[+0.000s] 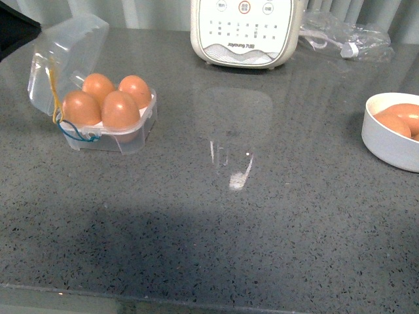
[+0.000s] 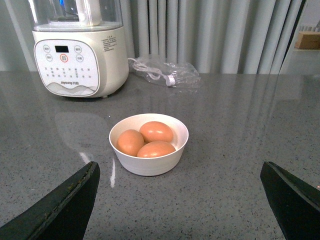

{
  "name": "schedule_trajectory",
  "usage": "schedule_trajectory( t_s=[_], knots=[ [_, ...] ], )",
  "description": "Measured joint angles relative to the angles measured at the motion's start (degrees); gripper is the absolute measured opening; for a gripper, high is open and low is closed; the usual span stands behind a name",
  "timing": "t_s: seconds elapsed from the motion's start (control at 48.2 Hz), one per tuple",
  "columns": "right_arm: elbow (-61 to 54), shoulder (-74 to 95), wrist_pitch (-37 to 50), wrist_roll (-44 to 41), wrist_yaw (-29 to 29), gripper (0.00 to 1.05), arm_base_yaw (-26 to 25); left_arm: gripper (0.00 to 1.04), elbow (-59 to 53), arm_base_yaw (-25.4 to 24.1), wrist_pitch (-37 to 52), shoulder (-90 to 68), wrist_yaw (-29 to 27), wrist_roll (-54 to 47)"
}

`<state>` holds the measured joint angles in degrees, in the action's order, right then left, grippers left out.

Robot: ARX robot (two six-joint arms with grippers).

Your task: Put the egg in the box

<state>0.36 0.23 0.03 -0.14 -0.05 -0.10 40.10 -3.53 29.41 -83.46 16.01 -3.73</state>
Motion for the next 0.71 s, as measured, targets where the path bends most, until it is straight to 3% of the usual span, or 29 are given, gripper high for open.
schedule_trajectory(
  t_s=[0.415, 0.706],
  knots=[
    [0.0, 0.0, 0.0, 0.0, 0.0, 0.97, 0.0, 0.98, -6.1, 10.7, -5.5, 11.8, 2.1, -1.0],
    [0.0, 0.0, 0.0, 0.0, 0.0, 0.97, 0.0, 0.98, -5.6, 7.3, -13.4, 18.2, 2.5, -1.8]
  ],
)
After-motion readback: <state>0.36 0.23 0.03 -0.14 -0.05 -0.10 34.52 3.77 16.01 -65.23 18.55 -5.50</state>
